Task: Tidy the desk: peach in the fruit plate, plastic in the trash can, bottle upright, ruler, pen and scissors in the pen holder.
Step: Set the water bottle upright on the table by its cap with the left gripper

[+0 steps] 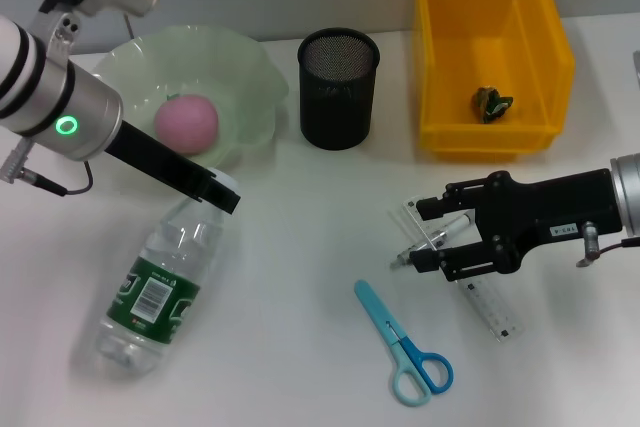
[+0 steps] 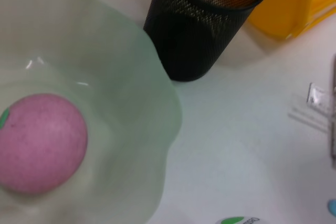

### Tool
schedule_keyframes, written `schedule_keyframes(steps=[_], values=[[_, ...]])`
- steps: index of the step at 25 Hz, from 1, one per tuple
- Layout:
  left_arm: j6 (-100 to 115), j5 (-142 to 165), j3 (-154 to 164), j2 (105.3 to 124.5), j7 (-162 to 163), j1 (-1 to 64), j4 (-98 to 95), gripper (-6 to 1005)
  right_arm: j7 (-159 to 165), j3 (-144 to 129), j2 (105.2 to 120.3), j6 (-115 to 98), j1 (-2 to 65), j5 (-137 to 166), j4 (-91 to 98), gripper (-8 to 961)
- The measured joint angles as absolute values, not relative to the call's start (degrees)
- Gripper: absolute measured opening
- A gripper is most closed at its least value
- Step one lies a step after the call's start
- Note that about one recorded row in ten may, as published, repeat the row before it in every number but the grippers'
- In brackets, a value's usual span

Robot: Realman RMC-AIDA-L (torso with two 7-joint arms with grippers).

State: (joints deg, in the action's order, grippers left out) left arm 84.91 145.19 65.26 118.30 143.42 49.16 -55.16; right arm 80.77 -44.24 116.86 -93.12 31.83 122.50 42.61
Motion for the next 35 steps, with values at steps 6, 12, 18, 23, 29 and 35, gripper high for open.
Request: schedule_keyframes(steps=[6,12,18,23,29,35], values=[[86.9,142.2,61.0,118.23,142.1,49.2,-55.9,446,80.8,-44.1,116.26,-92.8,32.4,122.5,42.6,720],[89.9,139.4,56.0,118.12,140.2,48.7,-56.0,446,80.5,-43.2,116.06,-92.8,32.7,122.2,42.5,721],[91.2,137.7,55.4,118.11,138.5,48.1,-56.0,445,80.8,-43.0,115.99,-92.9,33.0,122.2,42.5,720],[91.6,135.9,54.5,117.97,136.4,47.1,-56.9,445,80.9,-42.5,116.00,-92.9,33.0,122.2,42.3,720],[92.9,134.3,53.5,117.80,134.7,46.3,-58.5,445,82.1,-42.4,116.01,-92.7,33.1,122.2,42.3,719],[96.1,129.3,53.0,117.60,130.7,42.8,-61.9,445,82.9,-41.6,116.01,-92.8,32.9,122.2,42.3,720]])
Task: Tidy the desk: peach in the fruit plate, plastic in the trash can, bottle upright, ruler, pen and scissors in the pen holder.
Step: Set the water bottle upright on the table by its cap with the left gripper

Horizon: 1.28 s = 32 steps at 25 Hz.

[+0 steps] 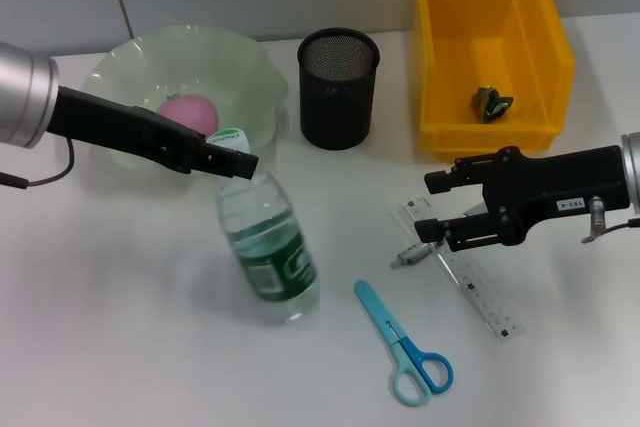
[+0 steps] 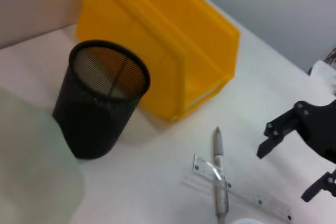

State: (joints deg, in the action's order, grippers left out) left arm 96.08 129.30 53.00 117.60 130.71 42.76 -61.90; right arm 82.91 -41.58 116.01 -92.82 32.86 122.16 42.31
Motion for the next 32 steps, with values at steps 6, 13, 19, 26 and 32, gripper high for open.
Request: schedule_keyframes(steps=[6,13,19,26,32], values=[[96.8,127.6,53.0,117.57,128.7,41.2,-63.2,446,83.5,-41.5,116.18,-92.6,32.6,122.2,42.3,720],[97.7,127.5,53.0,117.43,126.0,40.6,-64.1,446,83.8,-41.4,116.57,-92.3,32.5,122.2,42.3,721],[98.3,127.5,52.8,117.41,122.9,39.6,-65.9,446,83.5,-40.5,116.66,-92.2,32.5,122.2,41.9,720],[98.6,127.4,52.6,117.34,118.6,39.1,-67.1,445,83.7,-40.1,116.88,-92.2,32.7,122.2,41.7,720],[98.8,127.4,52.2,116.86,114.3,38.7,-67.2,445,83.8,-39.5,117.51,-91.9,33.1,122.2,41.2,721]])
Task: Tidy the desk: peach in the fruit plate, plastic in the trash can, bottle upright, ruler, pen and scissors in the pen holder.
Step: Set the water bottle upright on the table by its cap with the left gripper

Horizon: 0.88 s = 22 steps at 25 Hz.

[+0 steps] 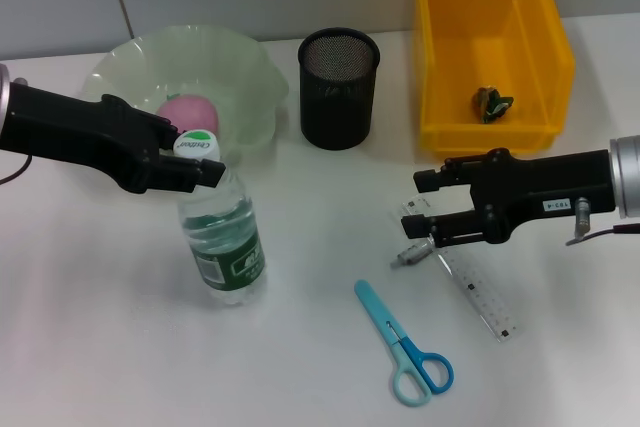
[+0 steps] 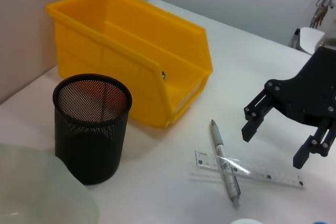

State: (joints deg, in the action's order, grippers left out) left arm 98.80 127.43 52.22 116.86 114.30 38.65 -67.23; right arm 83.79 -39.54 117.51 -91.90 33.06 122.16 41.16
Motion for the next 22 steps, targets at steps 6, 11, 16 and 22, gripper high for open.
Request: schedule_keyframes(steps=[6,11,16,22], values=[[98.7,127.4,52.2,116.73,109.9,38.4,-67.5,445,84.0,-39.5,117.52,-91.5,33.3,121.6,40.3,720],[98.5,127.4,51.7,116.69,107.1,38.4,-67.8,445,83.9,-39.5,117.51,-91.5,33.2,121.3,39.7,719],[98.4,127.9,51.5,116.14,105.8,38.4,-67.8,445,83.9,-39.5,117.50,-91.5,32.8,121.3,39.5,720],[98.1,127.8,50.8,115.67,104.9,37.7,-67.8,446,83.7,-39.5,117.50,-91.5,32.5,121.3,39.4,721]])
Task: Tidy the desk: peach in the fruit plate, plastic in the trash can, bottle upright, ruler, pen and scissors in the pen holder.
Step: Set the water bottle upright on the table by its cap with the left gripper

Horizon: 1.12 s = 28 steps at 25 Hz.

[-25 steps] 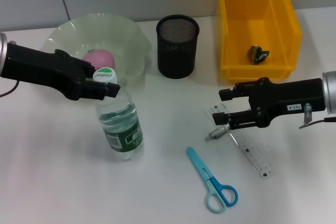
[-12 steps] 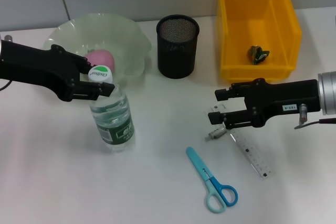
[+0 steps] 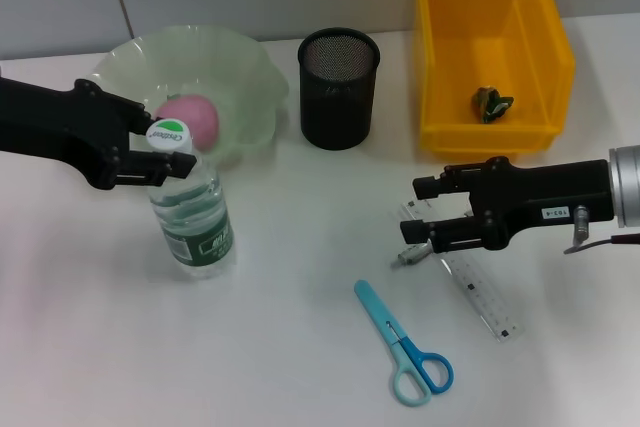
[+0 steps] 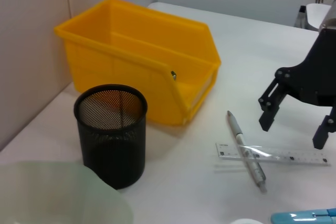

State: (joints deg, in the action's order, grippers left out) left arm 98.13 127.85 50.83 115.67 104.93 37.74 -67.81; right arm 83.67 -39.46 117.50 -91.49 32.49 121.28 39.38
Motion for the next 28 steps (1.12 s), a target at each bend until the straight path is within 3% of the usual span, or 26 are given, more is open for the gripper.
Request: schedule_keyframes(steps=[28], values=[[94.4,130.0,47.3,113.49,106.5,35.9,-67.1,446,83.2,-39.5,117.50,-91.5,32.7,121.3,39.5,719]])
